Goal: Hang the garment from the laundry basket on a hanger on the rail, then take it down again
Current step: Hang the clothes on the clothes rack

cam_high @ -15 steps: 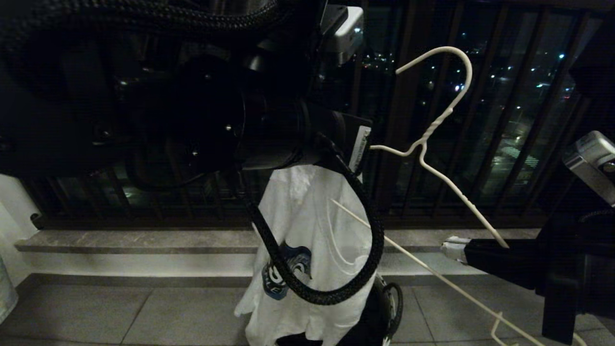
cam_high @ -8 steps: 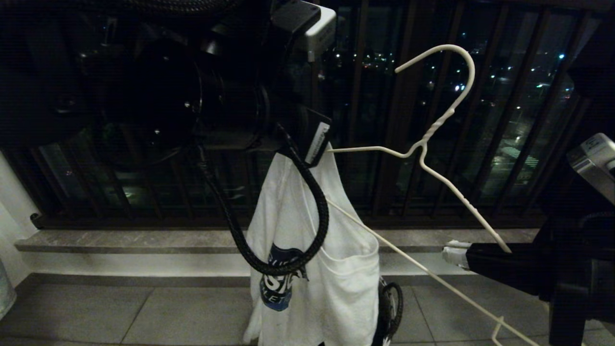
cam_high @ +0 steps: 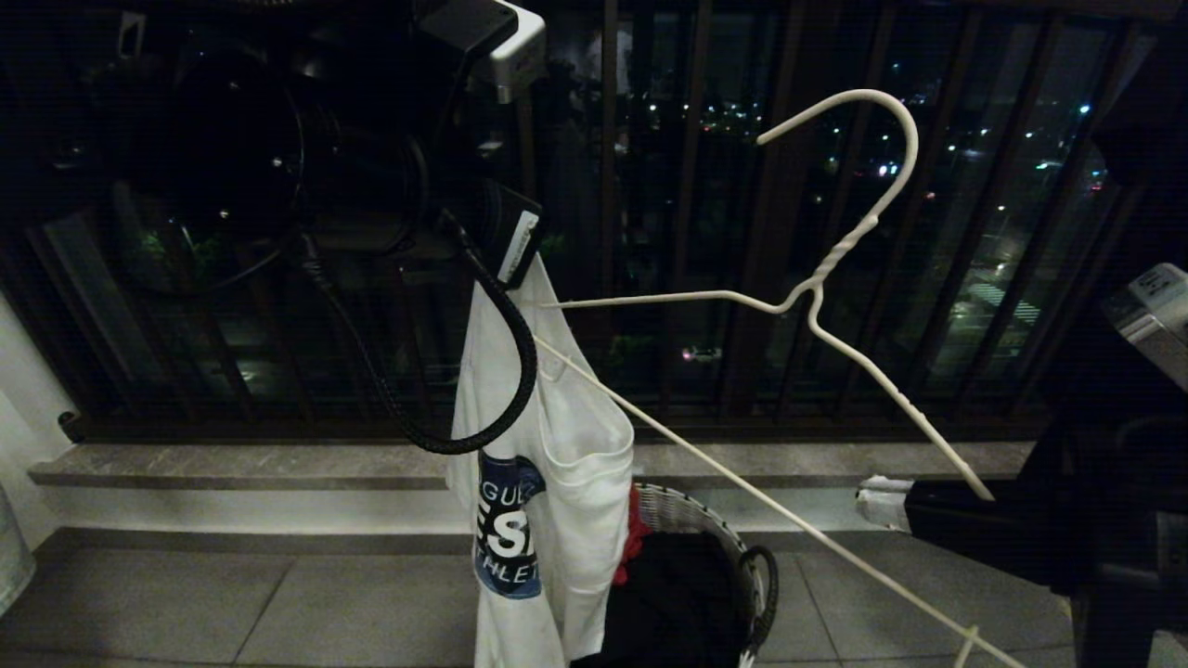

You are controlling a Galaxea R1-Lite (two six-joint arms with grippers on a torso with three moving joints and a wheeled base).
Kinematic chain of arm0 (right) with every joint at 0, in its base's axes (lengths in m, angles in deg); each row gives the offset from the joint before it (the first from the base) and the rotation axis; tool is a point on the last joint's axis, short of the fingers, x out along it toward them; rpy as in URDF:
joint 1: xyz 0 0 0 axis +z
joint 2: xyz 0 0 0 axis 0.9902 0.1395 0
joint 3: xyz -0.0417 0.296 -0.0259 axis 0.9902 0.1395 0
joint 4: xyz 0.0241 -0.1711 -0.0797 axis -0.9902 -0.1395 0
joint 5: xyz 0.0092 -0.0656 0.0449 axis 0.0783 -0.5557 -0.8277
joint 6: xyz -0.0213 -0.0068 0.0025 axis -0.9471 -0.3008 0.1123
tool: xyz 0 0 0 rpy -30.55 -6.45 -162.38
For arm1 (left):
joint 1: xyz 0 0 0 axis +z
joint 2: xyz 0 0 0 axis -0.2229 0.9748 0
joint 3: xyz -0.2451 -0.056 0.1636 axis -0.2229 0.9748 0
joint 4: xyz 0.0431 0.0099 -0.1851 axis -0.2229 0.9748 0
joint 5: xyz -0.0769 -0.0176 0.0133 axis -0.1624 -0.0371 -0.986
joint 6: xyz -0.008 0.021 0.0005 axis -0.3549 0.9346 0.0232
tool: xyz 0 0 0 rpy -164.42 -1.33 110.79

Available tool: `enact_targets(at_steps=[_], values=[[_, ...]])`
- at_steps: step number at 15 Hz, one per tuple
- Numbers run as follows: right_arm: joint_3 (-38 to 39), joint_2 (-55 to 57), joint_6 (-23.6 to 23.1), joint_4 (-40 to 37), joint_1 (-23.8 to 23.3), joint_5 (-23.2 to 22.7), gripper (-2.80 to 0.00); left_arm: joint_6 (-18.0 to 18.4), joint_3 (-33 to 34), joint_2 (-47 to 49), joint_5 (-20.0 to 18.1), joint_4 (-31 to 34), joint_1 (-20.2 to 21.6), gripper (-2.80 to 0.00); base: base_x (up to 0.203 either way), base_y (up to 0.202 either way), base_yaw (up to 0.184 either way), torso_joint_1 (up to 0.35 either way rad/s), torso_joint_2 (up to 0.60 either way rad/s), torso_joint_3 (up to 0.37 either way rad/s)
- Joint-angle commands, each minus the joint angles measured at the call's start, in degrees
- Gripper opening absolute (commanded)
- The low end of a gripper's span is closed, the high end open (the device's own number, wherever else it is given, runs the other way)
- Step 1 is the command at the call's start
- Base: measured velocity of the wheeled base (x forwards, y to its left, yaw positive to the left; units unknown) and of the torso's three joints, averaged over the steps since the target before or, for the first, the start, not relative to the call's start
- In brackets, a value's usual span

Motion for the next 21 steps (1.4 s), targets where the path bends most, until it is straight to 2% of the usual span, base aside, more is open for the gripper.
enact_targets(at_steps=[1,6,9,11,15,19,21], values=[[0.21,-0.35,0.05,0.05,0.01,-1.2,-2.8,0.03,0.13,1.33,-0.01,0.01,0.27,-2.8,0.0,0.0,0.0,0.0,0.0,0.0],[0.2,-0.35,1.79,0.56,0.01,-2.02,-2.8,-0.27,-0.22,2.67,-0.54,-0.24,0.01,-2.8,0.0,0.0,0.0,0.0,0.0,0.0],[0.11,-0.26,1.9,0.66,0.01,-2.34,-2.8,-0.5,-0.14,2.23,-2.77,-0.22,-0.71,-2.8,0.0,0.0,0.0,0.0,0.0,0.0],[0.11,-0.77,1.89,0.66,0.01,-2.34,-2.8,-0.54,0.33,1.13,-5.99,-0.16,-1.21,-2.8,0.0,0.0,0.0,0.0,0.0,0.0],[0.11,-1.76,1.97,0.66,0.01,-4.62,-2.8,-0.24,0.44,0.2,-15.03,0.17,-1.15,-2.8,0.0,0.0,0.0,0.0,0.0,0.0],[-0.14,-1.82,2.61,0.66,-0.94,-4.44,-2.8,-0.48,-0.11,0.1,-17.37,0.17,-1.19,-2.8,0.0,0.0,0.0,0.0,0.0,0.0],[-0.15,-1.4,2.58,0.66,-1.83,-4.71,-2.8,-2.44,0.45,-1.18,-20.18,0.32,-1.22,-2.8,0.0,0.0,0.0,0.0,0.0,0.0]])
